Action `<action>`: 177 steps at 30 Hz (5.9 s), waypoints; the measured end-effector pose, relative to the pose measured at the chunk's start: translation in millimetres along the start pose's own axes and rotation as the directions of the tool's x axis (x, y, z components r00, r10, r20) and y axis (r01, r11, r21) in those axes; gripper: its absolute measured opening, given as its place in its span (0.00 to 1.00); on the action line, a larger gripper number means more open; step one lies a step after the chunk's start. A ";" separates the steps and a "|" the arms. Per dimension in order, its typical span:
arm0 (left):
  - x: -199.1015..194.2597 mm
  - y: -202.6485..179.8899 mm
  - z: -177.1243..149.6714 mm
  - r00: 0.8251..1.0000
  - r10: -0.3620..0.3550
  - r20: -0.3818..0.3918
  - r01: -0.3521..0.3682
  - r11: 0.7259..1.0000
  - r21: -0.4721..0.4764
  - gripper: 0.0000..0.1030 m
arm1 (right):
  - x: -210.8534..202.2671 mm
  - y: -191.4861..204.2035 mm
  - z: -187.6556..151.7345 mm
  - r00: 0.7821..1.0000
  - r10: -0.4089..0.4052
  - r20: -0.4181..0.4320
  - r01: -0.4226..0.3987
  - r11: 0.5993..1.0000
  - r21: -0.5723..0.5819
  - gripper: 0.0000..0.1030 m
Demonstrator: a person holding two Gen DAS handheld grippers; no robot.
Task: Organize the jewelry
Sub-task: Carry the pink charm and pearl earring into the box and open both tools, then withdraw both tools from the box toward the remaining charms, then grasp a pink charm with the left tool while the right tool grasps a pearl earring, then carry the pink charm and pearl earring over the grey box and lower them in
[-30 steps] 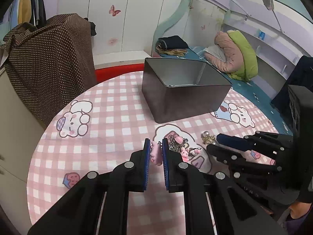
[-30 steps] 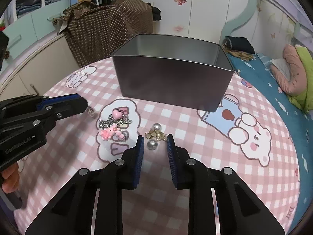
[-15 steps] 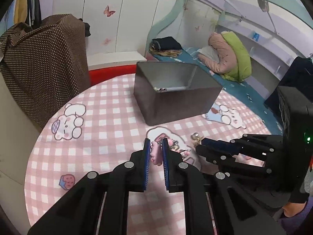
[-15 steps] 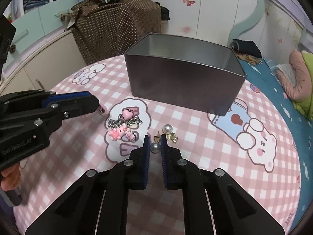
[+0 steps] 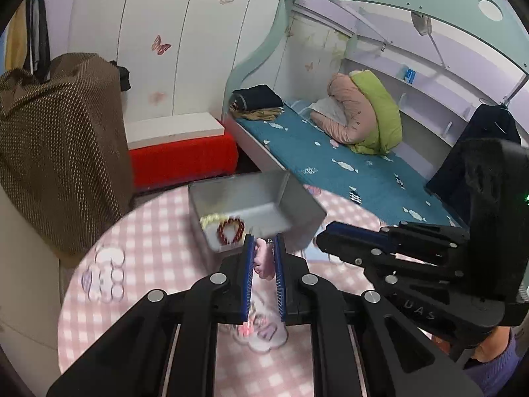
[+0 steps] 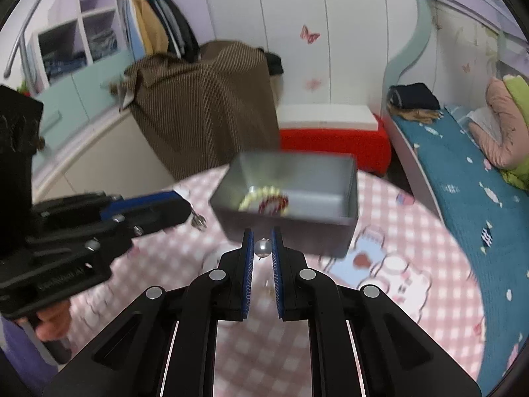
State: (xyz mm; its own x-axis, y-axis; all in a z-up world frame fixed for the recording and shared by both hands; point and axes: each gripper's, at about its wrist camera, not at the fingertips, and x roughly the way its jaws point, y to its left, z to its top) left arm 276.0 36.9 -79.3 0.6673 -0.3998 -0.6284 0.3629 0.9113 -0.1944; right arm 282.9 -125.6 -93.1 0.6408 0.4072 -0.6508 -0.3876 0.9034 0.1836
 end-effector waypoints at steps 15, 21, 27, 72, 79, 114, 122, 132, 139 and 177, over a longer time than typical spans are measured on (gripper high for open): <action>78.2 31.4 20.6 0.990 -0.053 -0.131 0.035 0.990 -0.136 0.10 | 53.0 -34.7 36.6 0.997 0.034 -0.065 -0.028 0.996 0.082 0.11; 93.7 38.3 13.1 0.985 -0.041 -0.167 0.017 0.989 -0.146 0.11 | 77.9 -42.7 26.9 0.992 0.050 -0.114 -0.038 0.994 0.107 0.11; 88.2 39.4 13.8 0.988 -0.033 -0.151 0.009 0.987 -0.158 0.25 | 81.1 -47.8 23.0 0.990 0.067 -0.123 -0.050 0.989 0.137 0.13; 0.2 -3.8 -95.1 0.974 0.216 -0.065 -0.218 0.976 -0.018 0.47 | -14.0 -23.7 -72.1 0.995 -0.041 -0.086 0.044 0.998 0.034 0.41; 28.7 -1.7 -96.3 0.971 0.198 -0.132 -0.200 0.980 0.000 0.41 | 9.4 -26.9 -74.2 0.992 -0.026 -0.122 0.030 0.999 0.033 0.41; 23.7 16.7 -97.0 0.978 0.158 -0.137 -0.163 0.986 -0.025 0.05 | 75.6 -2.1 -59.8 0.980 -0.050 -0.195 0.032 0.995 -0.095 0.41; 21.4 22.0 -104.9 0.977 0.136 -0.163 -0.144 0.989 -0.037 0.05 | 82.4 12.5 -57.4 0.980 -0.051 -0.194 0.021 0.987 -0.157 0.16; 22.3 31.4 -108.8 0.976 0.126 -0.179 -0.144 0.985 -0.092 0.06 | 70.7 9.7 -64.0 0.980 -0.064 -0.186 0.038 0.989 -0.141 0.11; 29.6 23.1 -103.1 0.974 0.132 -0.185 -0.144 0.988 -0.055 0.21 | 58.8 3.6 -67.8 0.983 -0.049 -0.179 0.027 0.992 -0.119 0.11; -3.9 13.7 -93.0 0.967 0.177 -0.181 -0.172 0.984 0.041 0.06 | 22.5 -8.2 -56.9 0.993 0.013 -0.114 -0.018 0.999 -0.043 0.11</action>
State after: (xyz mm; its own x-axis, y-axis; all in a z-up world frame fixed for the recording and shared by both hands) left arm 217.9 60.1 -149.6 0.5919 -0.2080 -0.7787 0.2690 0.9617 -0.0523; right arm 262.8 -131.5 -151.1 0.5558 0.4005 -0.7285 -0.4270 0.8894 0.1633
